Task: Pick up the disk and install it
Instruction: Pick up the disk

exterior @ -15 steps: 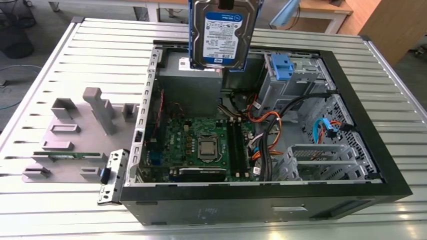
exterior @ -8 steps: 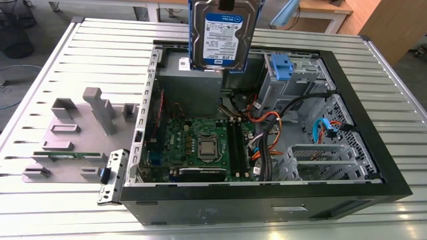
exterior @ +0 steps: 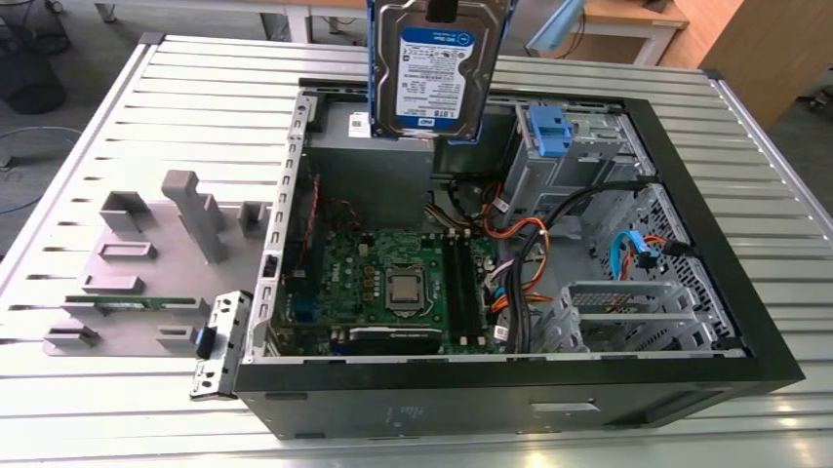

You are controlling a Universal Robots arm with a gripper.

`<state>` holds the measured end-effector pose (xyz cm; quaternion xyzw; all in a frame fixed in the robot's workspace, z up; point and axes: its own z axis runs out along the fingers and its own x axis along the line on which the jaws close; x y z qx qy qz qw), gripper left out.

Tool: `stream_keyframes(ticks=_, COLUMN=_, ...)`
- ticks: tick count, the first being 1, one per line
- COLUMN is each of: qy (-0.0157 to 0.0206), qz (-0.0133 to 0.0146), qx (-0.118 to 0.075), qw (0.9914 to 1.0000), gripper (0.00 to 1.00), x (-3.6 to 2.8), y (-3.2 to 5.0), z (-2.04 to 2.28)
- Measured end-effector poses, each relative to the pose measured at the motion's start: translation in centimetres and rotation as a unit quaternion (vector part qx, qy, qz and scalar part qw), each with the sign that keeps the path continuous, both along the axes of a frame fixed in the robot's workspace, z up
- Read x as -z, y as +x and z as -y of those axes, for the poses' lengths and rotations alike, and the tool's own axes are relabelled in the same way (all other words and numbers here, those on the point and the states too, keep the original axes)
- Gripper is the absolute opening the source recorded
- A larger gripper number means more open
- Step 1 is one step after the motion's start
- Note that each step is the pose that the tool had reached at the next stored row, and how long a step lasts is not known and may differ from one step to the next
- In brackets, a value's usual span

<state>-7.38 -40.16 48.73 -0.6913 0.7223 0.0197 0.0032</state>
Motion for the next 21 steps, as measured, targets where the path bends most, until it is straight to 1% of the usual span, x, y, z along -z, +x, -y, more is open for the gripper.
stream_keyframes(ticks=7, qy=0.0000, qz=0.0000, qx=0.000, qw=1.00000, gripper=0.35, x=0.00, y=0.00, z=0.01)
stream_keyframes(ticks=10, qy=-0.0001, qz=-0.0001, qx=0.000, qw=1.00000, gripper=0.35, x=-0.01, y=0.00, z=0.10)
stream_keyframes(ticks=13, qy=-0.0002, qz=0.0000, qx=0.000, qw=1.00000, gripper=0.35, x=0.00, y=0.00, z=0.38)
stream_keyframes(ticks=21, qy=-0.0005, qz=0.0000, qx=0.000, qw=1.00000, gripper=0.35, x=0.00, y=0.00, z=1.41)
